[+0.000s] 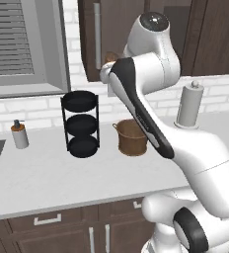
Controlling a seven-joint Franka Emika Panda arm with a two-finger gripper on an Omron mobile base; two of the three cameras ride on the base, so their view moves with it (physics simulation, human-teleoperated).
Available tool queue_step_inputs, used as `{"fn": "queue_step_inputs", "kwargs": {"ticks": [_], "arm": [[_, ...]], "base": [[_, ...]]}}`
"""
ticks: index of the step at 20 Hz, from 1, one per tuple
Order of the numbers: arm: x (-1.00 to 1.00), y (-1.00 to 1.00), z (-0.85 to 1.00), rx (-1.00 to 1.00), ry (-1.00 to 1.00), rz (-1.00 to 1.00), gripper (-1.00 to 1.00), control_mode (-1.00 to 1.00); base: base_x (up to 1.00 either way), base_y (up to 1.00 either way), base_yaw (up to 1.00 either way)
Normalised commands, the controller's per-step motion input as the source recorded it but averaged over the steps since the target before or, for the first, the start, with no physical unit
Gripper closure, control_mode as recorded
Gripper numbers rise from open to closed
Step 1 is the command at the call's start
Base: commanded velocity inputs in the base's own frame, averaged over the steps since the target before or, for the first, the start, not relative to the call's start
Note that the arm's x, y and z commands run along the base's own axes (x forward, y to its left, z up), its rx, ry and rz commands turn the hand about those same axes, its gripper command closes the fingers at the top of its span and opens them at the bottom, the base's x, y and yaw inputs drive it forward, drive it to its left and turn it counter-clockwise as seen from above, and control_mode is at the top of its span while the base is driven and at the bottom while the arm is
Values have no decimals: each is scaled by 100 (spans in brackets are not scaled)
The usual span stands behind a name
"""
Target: Open the cabinet, pick up the bread from the cabinet and place it in the basket. Then move the basket to the dining counter.
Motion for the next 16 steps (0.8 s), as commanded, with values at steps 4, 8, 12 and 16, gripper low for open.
{"fn": "queue_step_inputs", "kwargs": {"ticks": [4,8,12,16], "arm": [[35,24,42,0,-13,0,-100,-100],[40,25,31,-1,-14,0,-100,-100],[34,23,29,-2,-13,0,-100,-100],[43,6,5,0,-3,0,-100,-100]], "base": [[0,0,0],[0,0,0],[0,0,0],[0,0,0]]}}
